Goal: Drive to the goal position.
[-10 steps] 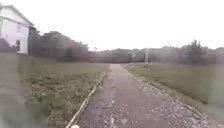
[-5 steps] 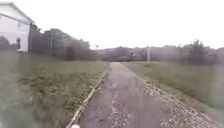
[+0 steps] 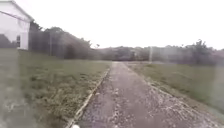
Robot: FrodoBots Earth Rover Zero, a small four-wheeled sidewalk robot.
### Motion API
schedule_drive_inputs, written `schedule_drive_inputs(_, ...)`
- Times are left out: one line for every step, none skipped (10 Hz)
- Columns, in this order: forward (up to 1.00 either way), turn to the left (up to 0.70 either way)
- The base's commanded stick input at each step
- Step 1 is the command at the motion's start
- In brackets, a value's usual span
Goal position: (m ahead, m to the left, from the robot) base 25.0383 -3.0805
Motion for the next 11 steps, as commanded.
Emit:
schedule_drive_inputs(0.70,0.00)
schedule_drive_inputs(0.70,0.00)
schedule_drive_inputs(0.70,0.00)
schedule_drive_inputs(0.70,0.00)
schedule_drive_inputs(0.70,0.00)
schedule_drive_inputs(0.70,0.00)
schedule_drive_inputs(0.70,-0.03)
schedule_drive_inputs(0.70,-0.09)
schedule_drive_inputs(0.70,-0.14)
schedule_drive_inputs(0.70,-0.14)
schedule_drive_inputs(0.70,-0.14)
